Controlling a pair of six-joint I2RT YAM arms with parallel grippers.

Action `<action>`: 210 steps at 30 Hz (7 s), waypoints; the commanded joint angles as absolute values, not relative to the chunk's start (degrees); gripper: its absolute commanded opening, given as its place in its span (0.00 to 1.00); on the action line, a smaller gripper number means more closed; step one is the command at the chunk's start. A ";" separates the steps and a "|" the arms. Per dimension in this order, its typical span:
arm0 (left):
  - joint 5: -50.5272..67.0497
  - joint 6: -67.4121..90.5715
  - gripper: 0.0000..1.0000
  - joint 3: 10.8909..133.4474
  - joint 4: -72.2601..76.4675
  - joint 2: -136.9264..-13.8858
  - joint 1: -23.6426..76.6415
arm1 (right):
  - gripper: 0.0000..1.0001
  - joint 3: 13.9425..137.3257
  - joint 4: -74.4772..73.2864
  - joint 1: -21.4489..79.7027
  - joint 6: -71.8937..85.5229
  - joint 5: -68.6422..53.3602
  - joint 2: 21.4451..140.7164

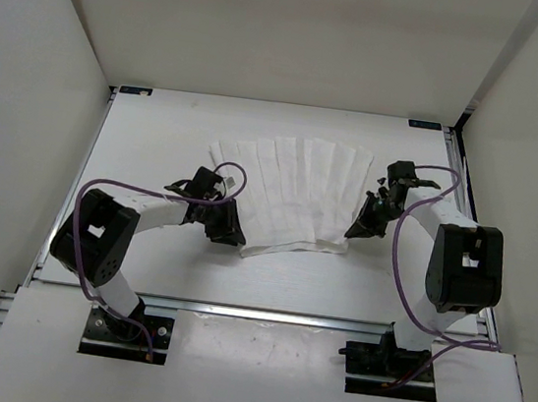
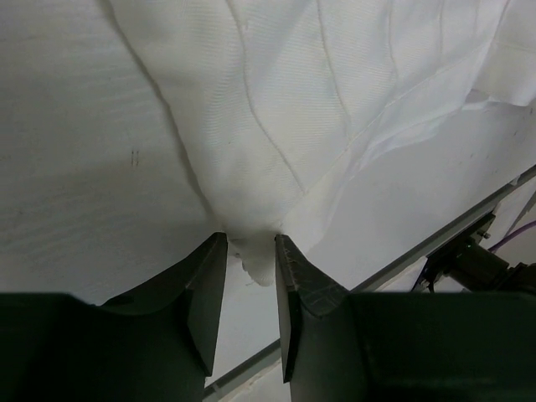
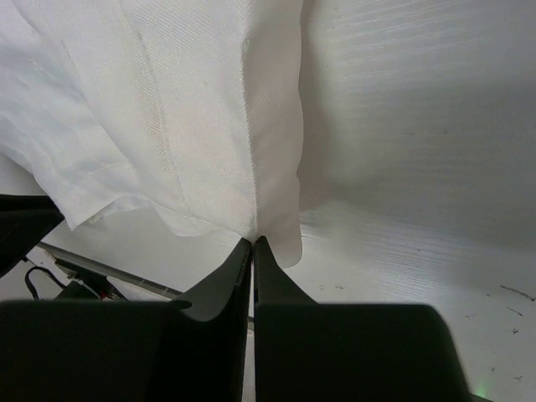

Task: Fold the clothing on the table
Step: Flatten the skirt out, then fold the skirt

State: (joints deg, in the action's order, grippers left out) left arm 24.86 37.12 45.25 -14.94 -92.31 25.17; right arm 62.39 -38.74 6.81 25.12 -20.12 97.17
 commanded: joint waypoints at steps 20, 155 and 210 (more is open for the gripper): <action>23.02 41.57 0.40 41.83 -13.36 -87.80 24.96 | 0.00 63.28 -39.29 7.73 24.96 -20.48 96.24; 30.04 34.44 0.00 56.24 -15.76 -86.92 10.29 | 0.00 70.82 -36.13 5.80 27.60 -19.25 88.15; 46.05 53.53 0.00 89.40 5.54 -98.44 0.36 | 0.00 112.81 -31.75 4.22 15.03 -18.02 100.49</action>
State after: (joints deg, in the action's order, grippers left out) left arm 45.76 52.05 89.10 3.03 -101.43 4.84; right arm 117.03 -34.39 6.02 18.74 -25.50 105.78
